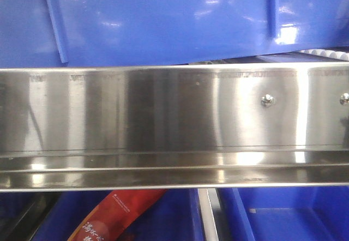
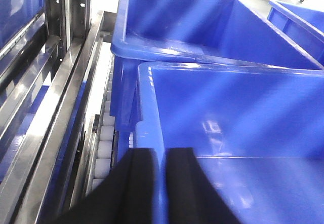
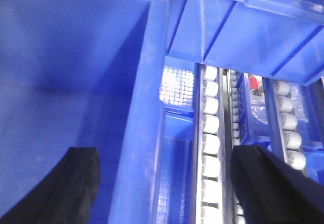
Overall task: Move blue bin to conveyor side
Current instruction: 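Close both grippers on opposite side walls of the blue bin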
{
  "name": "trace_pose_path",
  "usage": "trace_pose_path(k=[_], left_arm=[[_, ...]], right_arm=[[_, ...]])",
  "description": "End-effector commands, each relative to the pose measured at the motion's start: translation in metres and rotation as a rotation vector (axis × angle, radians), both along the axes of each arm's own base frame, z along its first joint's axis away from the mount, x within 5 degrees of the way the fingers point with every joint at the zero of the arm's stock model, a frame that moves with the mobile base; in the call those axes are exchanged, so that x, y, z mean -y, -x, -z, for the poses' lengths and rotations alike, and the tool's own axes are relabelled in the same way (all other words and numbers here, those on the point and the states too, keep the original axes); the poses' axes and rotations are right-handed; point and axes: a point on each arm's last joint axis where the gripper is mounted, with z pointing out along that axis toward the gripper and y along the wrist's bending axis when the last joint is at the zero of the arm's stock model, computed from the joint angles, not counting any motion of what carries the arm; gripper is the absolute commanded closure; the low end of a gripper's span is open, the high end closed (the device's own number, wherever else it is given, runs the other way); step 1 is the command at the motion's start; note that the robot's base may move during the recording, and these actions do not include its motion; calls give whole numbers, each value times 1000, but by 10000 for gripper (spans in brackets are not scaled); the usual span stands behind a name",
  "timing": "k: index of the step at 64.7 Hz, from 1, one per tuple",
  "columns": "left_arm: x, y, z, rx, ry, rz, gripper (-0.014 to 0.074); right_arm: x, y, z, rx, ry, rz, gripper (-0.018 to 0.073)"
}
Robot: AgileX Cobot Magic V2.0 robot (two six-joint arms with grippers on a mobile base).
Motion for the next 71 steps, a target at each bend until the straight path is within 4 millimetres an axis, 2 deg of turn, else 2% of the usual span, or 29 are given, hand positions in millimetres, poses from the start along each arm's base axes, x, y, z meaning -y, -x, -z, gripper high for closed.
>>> trace_pose_path(k=[1,7,13,30,40,71], left_arm=[[1,-1,-5,32,6,2,335],[1,-4,-6,48,8,-2,247],[1,-15,-4,25,11,1,251],[4,-59,-2,-211,15,63,260],[3,-75,11,-348,-8,74,260],[1,-75,20,-431,26,34,260]], right_arm=[[0,-2,-2,22,6,7,137],[-1,-6,2,11,9,7,137],[-1,-9,5,2,11,8,137],[-2,-10,7,-1,9,10,137],[-1,-10,7,-1,9,13,137],[3,-14,10,-10,12,25,137]])
